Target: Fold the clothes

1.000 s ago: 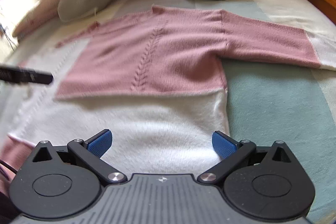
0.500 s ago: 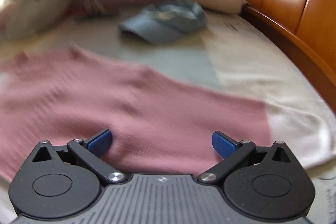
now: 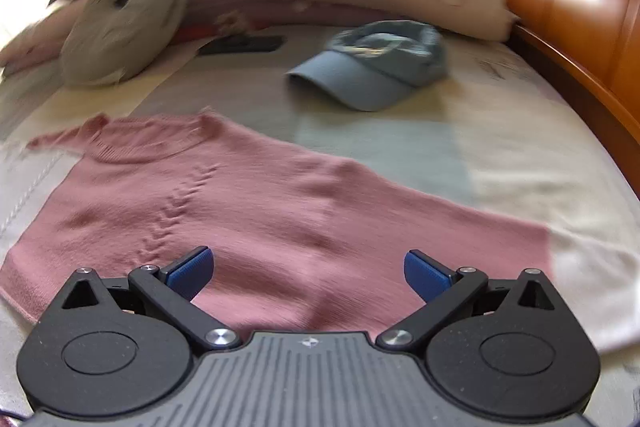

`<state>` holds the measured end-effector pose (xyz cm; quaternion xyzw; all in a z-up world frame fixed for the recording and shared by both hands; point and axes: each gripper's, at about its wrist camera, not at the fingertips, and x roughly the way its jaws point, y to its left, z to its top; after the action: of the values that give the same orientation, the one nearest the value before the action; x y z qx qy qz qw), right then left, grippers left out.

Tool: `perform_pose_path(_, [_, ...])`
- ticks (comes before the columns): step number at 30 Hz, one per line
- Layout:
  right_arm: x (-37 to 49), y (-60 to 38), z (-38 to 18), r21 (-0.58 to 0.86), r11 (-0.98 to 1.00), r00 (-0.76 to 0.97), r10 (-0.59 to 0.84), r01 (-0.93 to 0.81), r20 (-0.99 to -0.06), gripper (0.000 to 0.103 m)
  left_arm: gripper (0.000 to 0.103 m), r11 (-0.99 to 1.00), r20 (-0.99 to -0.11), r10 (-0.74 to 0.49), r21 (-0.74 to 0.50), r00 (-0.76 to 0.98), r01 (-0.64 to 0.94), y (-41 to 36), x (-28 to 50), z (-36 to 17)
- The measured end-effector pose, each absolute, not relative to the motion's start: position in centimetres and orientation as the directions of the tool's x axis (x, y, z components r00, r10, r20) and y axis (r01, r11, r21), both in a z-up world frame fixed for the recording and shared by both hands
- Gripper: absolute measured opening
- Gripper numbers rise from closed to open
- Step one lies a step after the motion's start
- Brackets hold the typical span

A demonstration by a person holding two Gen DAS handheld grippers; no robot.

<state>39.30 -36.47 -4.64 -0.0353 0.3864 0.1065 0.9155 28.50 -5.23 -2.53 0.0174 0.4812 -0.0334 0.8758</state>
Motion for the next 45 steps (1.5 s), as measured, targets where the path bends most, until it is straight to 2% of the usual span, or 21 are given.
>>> perform_pose_path(5, [43.8, -35.8, -7.1, -0.021, 0.991, 0.617, 0.068, -0.136, -0.784, 0.103, 0.102, 0.999, -0.840, -0.005, 0.015, 0.542, 0.032, -5.5, 27.2, -2.1])
perform_pose_path(12, [50.4, -37.7, -8.0, -0.003, 1.000, 0.619, 0.015, -0.028, -0.785, 0.103, 0.102, 0.999, -0.841, 0.048, 0.032, 0.539, -0.038, -5.1, 25.5, -1.6])
perform_pose_path(17, [52.1, -37.9, -7.4, 0.006, 0.998, 0.603, 0.042, -0.061, -0.797, 0.103, 0.102, 0.997, -0.833, 0.076, 0.047, 0.549, -0.067, -4.6, 25.0, -1.3])
perform_pose_path(34, [44.6, -29.4, -7.2, 0.079, 0.972, 0.596, 0.200, -0.223, -0.778, 0.103, 0.102, 0.991, -0.838, 0.097, 0.029, 0.537, -0.133, -3.4, 24.3, -2.0])
perform_pose_path(41, [49.9, -29.6, -7.5, 0.060, 0.981, 0.594, 0.158, -0.182, -0.789, 0.103, 0.102, 0.989, -0.845, 0.105, 0.032, 0.524, -0.148, -2.8, 23.5, -1.7])
perform_pose_path(45, [49.4, -30.8, -6.3, 0.104, 0.971, 0.585, 0.213, -0.214, -0.782, 0.103, 0.102, 0.989, -0.840, 0.096, 0.018, 0.535, -0.149, -2.0, 23.3, -1.6])
